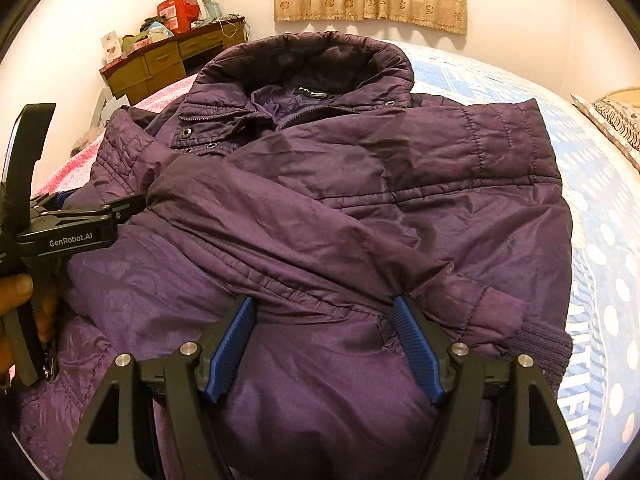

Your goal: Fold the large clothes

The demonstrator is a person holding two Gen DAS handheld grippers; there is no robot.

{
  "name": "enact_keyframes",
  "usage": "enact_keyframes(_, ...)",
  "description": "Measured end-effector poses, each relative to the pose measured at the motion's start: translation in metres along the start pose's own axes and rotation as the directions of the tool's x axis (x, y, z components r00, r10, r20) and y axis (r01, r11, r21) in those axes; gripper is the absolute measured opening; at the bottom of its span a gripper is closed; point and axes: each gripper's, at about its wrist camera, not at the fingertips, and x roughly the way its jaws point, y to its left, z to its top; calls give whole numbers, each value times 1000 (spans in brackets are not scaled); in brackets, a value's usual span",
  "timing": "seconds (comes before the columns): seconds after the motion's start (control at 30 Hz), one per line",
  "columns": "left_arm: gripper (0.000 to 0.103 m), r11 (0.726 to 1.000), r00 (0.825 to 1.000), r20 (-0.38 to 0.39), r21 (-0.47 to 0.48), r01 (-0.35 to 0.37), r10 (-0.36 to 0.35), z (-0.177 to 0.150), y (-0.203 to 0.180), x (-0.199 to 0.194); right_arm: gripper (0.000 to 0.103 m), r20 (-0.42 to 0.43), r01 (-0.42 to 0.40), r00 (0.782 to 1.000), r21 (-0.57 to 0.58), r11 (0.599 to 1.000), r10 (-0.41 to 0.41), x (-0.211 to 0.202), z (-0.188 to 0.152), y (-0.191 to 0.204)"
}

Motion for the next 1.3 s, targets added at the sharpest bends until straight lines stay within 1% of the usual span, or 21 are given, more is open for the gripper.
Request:
enact_keyframes(0.6, 103, 1000, 1000, -9, -6, 9, -9, 1, 0, 4, 73, -7, 11, 1000, -7, 1000, -11, 2, 1, 2)
enact_keyframes(0.87, 103, 1000, 1000, -12, 0, 2, -2, 1, 0, 6, 73, -12, 34, 999, -23, 999, -34, 3, 1, 5)
enact_keyframes(1.3, 103, 1000, 1000, -10, -5, 10, -11, 0, 1, 6, 73, -6, 38, 999, -23, 999, -38, 2, 1, 6)
